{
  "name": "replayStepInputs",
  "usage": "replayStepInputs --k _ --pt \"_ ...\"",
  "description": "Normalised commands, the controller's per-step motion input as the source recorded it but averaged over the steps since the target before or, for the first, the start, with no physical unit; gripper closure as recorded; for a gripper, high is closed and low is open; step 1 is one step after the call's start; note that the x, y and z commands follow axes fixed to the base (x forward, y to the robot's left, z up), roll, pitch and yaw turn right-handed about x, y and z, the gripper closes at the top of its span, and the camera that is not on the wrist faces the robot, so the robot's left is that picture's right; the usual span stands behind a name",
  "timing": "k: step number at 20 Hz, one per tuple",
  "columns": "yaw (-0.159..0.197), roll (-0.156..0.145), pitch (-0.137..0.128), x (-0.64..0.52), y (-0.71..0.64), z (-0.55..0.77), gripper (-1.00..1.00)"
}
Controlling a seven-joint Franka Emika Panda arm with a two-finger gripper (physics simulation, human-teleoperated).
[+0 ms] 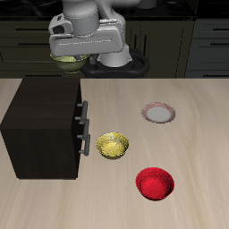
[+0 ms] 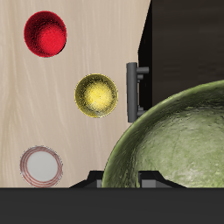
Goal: Place the green bowl on the plate
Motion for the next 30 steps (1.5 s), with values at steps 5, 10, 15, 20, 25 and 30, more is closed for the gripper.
replayStepInputs --k 5,10,15,20,25,30 --pt "-0.005 -0.03 -0.021 -0.17 0.13 0.08 1.0" --pt "-0.004 -0.008 -0.019 -0.16 0.16 0.03 1.0" --pt "-0.031 0.025 -0.004 -0.1 0.33 -0.07 1.0" --pt "-0.079 -0.046 -0.021 -0.18 0.18 0.01 1.0" --pt "-0.009 0.0 -0.033 -0.16 0.31 0.04 1.0" --pt "-0.035 0.076 0.024 -0.18 0.68 -0.21 1.0"
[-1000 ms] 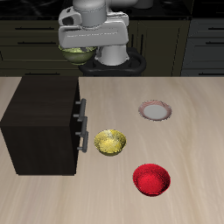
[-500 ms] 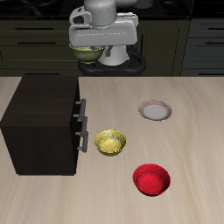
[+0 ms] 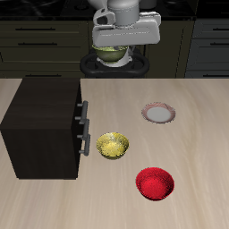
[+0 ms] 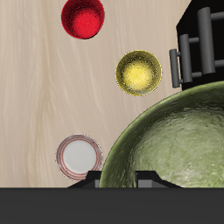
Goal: Place the green bowl on the plate
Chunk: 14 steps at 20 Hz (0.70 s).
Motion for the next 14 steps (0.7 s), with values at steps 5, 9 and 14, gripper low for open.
replayStepInputs --k 5,9,14 --pt "0.003 0.015 0.017 0.02 0.31 -0.24 1.0" --pt "0.026 -0.019 -0.011 -0.05 0.25 -0.13 1.0" --pt "-0.008 -0.049 -0.04 -0.31 0.36 -0.07 1.0"
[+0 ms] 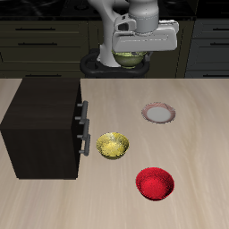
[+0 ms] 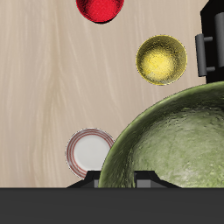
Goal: Place the green bowl on the plate
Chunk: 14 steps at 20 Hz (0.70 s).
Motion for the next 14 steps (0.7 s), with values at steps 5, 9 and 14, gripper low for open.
replayStepInputs --k 5,9,14 --pt "0.016 0.016 -0.014 -0.14 0.25 -0.06 1.0" --pt "0.014 -0.007 -0.025 -0.26 0.29 -0.01 1.0" --pt "-0.02 0.031 0.005 -0.03 0.25 -0.06 1.0"
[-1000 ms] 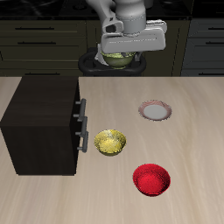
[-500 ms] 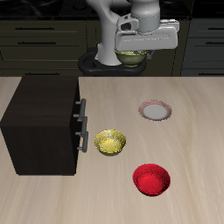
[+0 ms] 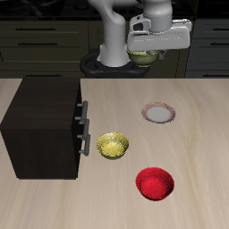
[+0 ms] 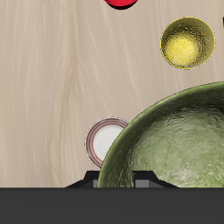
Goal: Place the green bowl on the plate
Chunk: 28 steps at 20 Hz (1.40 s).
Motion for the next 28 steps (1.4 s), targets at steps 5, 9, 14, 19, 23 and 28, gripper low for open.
replayStepInputs --k 5,9,14,19,23,28 --pt "-0.045 -0.008 -0.002 -0.08 0.47 -0.21 1.0" --pt "-0.036 -0.068 0.019 0.03 0.16 -0.23 1.0" --pt "0.05 0.018 0.004 -0.08 0.64 -0.37 1.0" --pt "0.037 0.015 -0.022 -0.07 0.19 -0.08 1.0" --pt "0.02 -0.03 -0.008 -0.15 -0.21 -0.4 1.0" --pt "-0.001 -0.005 0.0 -0.21 -0.18 -0.33 1.0"
